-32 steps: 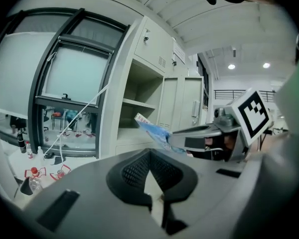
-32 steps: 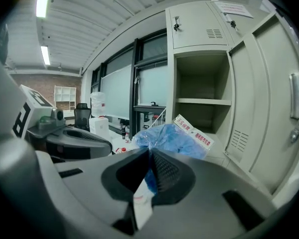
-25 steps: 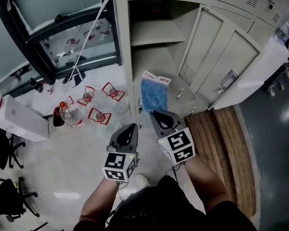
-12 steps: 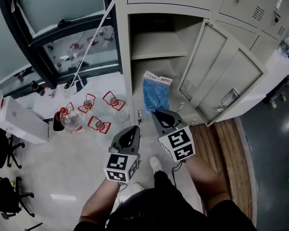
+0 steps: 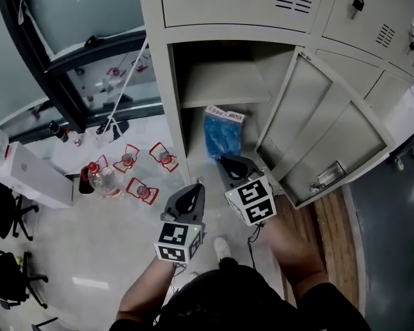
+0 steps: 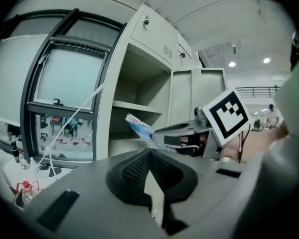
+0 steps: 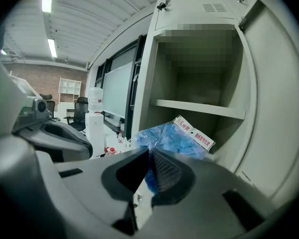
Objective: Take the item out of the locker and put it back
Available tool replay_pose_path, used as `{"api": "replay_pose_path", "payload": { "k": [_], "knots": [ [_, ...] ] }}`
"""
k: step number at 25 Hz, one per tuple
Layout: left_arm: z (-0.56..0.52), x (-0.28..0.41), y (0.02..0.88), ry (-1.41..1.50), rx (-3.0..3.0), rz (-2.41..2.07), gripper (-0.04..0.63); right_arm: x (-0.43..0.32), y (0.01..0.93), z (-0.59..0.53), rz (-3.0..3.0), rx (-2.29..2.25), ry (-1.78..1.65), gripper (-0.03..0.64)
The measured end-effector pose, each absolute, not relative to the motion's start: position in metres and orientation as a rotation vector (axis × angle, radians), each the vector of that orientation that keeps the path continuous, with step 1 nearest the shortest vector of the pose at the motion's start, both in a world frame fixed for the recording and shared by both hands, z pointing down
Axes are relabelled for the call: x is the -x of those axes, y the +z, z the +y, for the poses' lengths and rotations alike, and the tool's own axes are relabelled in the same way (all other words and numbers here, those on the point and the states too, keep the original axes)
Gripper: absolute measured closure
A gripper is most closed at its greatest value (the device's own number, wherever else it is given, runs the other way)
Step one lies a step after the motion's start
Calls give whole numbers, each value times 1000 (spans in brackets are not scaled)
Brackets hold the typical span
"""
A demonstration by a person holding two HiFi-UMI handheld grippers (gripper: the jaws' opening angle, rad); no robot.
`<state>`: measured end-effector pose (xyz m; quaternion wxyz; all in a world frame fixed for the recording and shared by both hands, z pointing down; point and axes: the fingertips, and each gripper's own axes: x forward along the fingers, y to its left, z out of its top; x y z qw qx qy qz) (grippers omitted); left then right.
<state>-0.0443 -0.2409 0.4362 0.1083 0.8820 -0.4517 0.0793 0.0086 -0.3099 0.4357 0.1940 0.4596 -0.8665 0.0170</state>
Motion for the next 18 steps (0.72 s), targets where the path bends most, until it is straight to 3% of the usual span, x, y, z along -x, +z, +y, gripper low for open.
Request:
{"api": "replay_pose_path", "payload": {
  "k": [18],
  "knots": [
    [-312, 29, 449, 222, -2548, -1377, 591, -15, 476, -409, -2389, -1204, 97, 595]
  ]
}}
